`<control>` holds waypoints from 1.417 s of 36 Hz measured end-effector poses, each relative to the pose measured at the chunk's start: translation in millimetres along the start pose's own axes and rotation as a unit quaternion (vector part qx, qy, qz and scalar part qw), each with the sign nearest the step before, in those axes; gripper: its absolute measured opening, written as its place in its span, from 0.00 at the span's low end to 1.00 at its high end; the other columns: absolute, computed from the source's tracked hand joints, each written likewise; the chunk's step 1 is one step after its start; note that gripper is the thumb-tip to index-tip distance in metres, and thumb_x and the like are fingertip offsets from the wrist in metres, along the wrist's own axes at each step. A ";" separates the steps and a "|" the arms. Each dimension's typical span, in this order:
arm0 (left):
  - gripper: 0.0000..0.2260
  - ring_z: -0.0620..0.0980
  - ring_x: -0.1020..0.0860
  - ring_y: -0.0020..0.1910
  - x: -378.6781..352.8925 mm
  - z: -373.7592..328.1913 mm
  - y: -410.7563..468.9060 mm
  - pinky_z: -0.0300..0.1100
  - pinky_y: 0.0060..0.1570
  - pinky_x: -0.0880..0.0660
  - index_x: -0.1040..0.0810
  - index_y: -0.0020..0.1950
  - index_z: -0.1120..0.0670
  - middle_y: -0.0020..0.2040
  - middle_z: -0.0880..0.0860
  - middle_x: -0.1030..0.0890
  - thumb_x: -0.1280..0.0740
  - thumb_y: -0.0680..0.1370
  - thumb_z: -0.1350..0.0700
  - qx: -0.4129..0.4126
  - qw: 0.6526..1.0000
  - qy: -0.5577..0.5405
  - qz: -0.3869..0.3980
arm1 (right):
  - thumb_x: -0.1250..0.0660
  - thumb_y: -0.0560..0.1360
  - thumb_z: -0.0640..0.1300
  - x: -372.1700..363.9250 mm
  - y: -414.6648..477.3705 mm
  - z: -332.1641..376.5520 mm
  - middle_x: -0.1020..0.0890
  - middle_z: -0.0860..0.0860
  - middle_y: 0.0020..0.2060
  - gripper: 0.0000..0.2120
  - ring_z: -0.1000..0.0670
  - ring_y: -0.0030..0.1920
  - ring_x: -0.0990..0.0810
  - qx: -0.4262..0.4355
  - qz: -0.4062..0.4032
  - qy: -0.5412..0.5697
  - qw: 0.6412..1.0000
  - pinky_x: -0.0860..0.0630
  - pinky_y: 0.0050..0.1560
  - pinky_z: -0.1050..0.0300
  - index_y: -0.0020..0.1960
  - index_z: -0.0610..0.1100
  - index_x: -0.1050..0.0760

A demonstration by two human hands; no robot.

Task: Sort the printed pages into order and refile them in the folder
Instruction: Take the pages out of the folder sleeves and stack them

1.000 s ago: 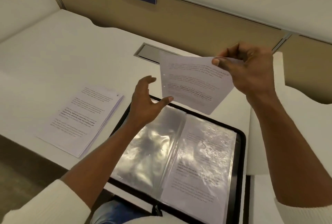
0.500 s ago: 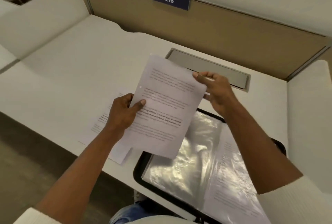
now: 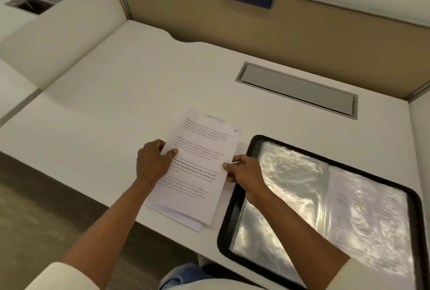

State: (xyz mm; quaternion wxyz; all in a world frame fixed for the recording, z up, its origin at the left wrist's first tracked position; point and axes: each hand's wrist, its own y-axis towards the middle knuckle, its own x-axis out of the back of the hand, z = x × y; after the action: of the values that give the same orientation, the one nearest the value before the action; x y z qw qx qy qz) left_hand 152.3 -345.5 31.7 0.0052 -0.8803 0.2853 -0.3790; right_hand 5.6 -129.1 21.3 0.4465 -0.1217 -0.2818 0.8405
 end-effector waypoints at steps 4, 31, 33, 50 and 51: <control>0.12 0.57 0.18 0.42 -2.1 14.5 16.4 0.47 0.42 0.22 0.20 0.44 0.54 0.40 0.51 0.17 0.23 0.77 0.47 -0.012 0.997 0.081 -0.002 | 0.25 0.77 0.36 -16.3 1.3 -10.4 0.12 0.45 0.44 0.05 0.50 0.41 0.12 0.020 -0.049 -0.022 0.998 0.17 0.38 0.58 0.51 0.39 0.19; 0.25 0.61 0.23 0.61 -27.2 32.1 27.3 0.55 0.64 0.32 0.26 0.66 0.59 0.60 0.58 0.20 0.22 0.74 0.52 -0.077 0.952 0.293 -0.037 | 0.24 0.76 0.42 -45.7 19.0 -49.3 0.17 0.47 0.42 0.23 0.52 0.40 0.18 0.115 -0.126 -0.247 0.954 0.29 0.33 0.74 0.63 0.47 0.34; 0.24 0.61 0.23 0.60 -28.5 31.0 25.5 0.56 0.63 0.31 0.25 0.65 0.59 0.59 0.59 0.21 0.22 0.75 0.53 -0.087 0.948 0.303 -0.041 | 0.24 0.77 0.44 -43.5 17.8 -49.5 0.17 0.48 0.40 0.22 0.53 0.40 0.18 0.120 -0.128 -0.242 0.954 0.30 0.34 0.71 0.64 0.47 0.34; 0.11 0.53 0.24 0.56 -136.8 -57.1 -96.7 0.51 0.60 0.29 0.22 0.56 0.53 0.56 0.52 0.21 0.26 0.77 0.54 -0.334 0.930 0.147 0.053 | 0.27 0.77 0.46 83.3 -76.9 -98.8 0.23 0.60 0.56 0.20 0.59 0.52 0.22 0.209 -0.224 -0.312 0.900 0.22 0.49 0.57 0.66 0.54 0.29; 0.10 0.53 0.24 0.56 -147.3 -62.0 -106.8 0.50 0.60 0.29 0.22 0.56 0.53 0.57 0.52 0.22 0.26 0.77 0.54 -0.355 0.920 0.151 0.068 | 0.27 0.77 0.46 95.4 -82.7 -102.0 0.24 0.59 0.57 0.20 0.59 0.52 0.22 0.204 -0.245 -0.315 0.894 0.22 0.48 0.56 0.66 0.53 0.29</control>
State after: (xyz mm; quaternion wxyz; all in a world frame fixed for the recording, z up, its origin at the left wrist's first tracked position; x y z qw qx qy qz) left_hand 82.9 -168.6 2.2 -0.3253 -0.7348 0.4579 -0.3802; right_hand 54.1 22.9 -8.8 0.5414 0.3162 -0.2508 0.7376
